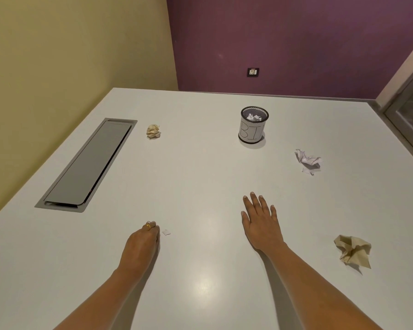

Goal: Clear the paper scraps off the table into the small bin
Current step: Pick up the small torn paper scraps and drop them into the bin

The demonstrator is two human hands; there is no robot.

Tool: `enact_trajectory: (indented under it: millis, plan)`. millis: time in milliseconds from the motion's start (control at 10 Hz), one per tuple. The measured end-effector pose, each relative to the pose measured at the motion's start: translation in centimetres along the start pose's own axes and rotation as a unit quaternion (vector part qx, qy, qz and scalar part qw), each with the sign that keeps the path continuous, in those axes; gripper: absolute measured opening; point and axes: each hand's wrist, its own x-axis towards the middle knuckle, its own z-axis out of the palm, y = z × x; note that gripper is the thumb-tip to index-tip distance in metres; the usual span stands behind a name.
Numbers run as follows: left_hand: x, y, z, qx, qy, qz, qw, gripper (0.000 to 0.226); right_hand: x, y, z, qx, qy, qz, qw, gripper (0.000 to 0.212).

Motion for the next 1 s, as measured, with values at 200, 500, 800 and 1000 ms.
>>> enact_trajectory:
  millis: [200,500,800,1000]
  plan:
    - [0.1,-0.5,0.7,-0.063,0.034,-0.073,0.995,0.019,-0.1,0.0,0.0,-0.008,0.004,-0.001,1.000,0.051]
    - [-0.6,1.8,0.9,-0.071,0.058,-0.052,0.994,0.011,0.0,-0.1,0.0,-0.013,0.008,0.000,1.000,0.050]
    - [-0.5,3.6,2.5,-0.088,-0.006,-0.043,0.995,0.033,0.0,0.0,0.0,-0.009,0.004,0.002,1.000,0.050]
    - [-0.2,2.8,3.0,-0.135,0.018,-0.051,0.989,0.028,-0.1,-0.1,0.0,-0.012,0.010,0.001,1.000,0.050]
